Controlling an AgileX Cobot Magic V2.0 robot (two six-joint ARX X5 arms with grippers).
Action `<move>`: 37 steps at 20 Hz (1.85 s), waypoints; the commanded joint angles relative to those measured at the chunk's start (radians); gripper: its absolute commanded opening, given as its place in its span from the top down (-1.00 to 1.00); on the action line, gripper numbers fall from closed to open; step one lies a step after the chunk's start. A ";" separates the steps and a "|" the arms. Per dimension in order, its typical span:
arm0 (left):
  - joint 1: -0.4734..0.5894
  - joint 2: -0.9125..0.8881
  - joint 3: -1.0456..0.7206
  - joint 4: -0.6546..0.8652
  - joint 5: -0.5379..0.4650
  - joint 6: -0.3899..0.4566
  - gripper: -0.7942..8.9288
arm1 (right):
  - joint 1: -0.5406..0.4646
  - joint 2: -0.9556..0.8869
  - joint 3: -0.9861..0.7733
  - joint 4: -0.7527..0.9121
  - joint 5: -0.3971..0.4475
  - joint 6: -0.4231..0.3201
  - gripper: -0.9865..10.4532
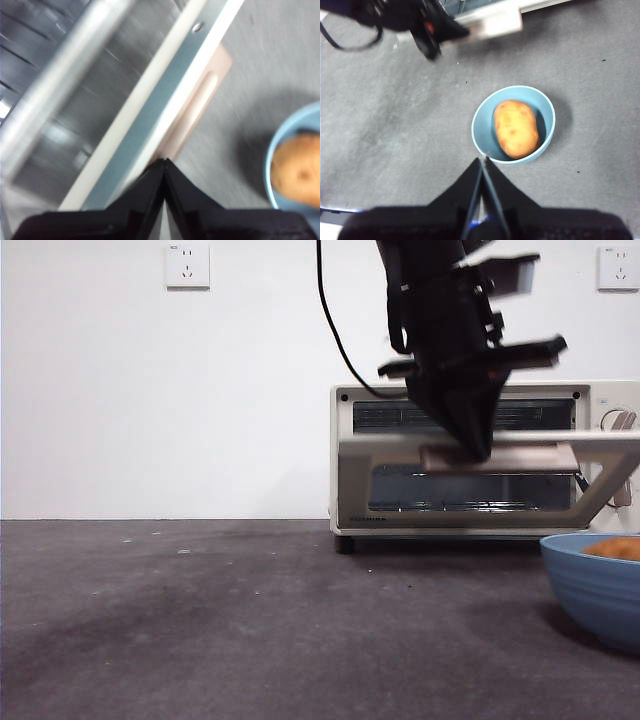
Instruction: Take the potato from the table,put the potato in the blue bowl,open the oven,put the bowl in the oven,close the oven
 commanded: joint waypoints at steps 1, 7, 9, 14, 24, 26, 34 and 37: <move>0.014 0.042 -0.044 0.011 -0.058 -0.025 0.85 | 0.000 -0.007 -0.008 0.004 0.008 -0.011 0.85; -0.003 0.039 -0.071 0.010 -0.069 -0.029 0.85 | 0.000 -0.007 -0.008 0.002 0.018 -0.021 0.85; -0.004 0.039 -0.071 -0.025 -0.067 -0.021 0.85 | 0.000 -0.007 -0.008 0.002 0.019 -0.026 0.85; -0.009 0.033 -0.071 -0.071 -0.003 0.025 0.85 | 0.000 -0.007 -0.008 0.004 0.049 -0.025 0.85; -0.025 -0.151 -0.071 -0.279 0.029 0.045 0.85 | 0.000 -0.006 -0.008 -0.017 0.029 0.021 0.85; -0.032 -0.242 -0.071 -0.361 0.099 0.047 0.85 | 0.000 -0.006 -0.008 -0.051 0.018 0.039 0.85; -0.098 -0.637 -0.090 -0.463 0.268 0.023 0.85 | 0.001 0.064 -0.008 -0.105 -0.006 0.046 0.85; -0.127 -0.782 -0.201 -0.463 0.186 0.003 0.85 | 0.001 0.154 -0.008 -0.086 -0.051 0.046 0.82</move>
